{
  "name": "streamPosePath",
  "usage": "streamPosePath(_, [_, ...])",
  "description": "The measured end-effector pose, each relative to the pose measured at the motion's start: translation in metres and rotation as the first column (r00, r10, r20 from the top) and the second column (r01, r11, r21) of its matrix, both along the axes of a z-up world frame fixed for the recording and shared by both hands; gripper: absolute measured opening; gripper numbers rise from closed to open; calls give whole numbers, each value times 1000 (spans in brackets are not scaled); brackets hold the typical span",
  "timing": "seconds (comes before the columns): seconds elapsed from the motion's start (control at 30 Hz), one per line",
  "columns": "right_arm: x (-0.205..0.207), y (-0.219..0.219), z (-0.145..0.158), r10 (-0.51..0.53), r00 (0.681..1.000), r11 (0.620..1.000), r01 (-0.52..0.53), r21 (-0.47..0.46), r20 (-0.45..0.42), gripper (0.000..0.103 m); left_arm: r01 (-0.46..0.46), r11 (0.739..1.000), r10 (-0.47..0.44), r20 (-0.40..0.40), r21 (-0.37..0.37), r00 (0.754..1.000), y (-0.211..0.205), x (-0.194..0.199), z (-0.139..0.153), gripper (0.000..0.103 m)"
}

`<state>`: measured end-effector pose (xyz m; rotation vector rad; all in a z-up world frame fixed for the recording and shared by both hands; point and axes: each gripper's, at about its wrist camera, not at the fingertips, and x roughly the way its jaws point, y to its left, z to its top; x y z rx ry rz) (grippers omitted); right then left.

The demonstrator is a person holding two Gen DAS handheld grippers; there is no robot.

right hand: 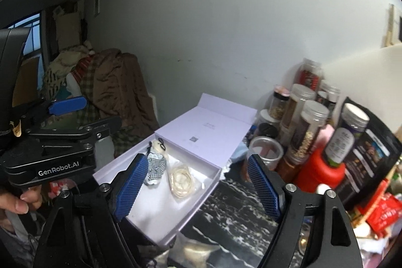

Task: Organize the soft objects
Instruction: 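Withdraw both tools from the box back over the table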

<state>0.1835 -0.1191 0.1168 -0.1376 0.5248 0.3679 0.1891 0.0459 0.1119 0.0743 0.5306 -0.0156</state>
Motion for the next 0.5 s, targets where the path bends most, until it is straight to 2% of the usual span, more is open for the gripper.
streamPosePath(0.37, [-53,-17,8,-36,998,999,35,26,54,93,58,998,-58,4,5,998,-17,-46,1,76])
streamPosePath(0.5, [-71,-18,6,-41,997,999,39,23,65,93,65,998,-65,3,13,998,-19,-62,-2,81])
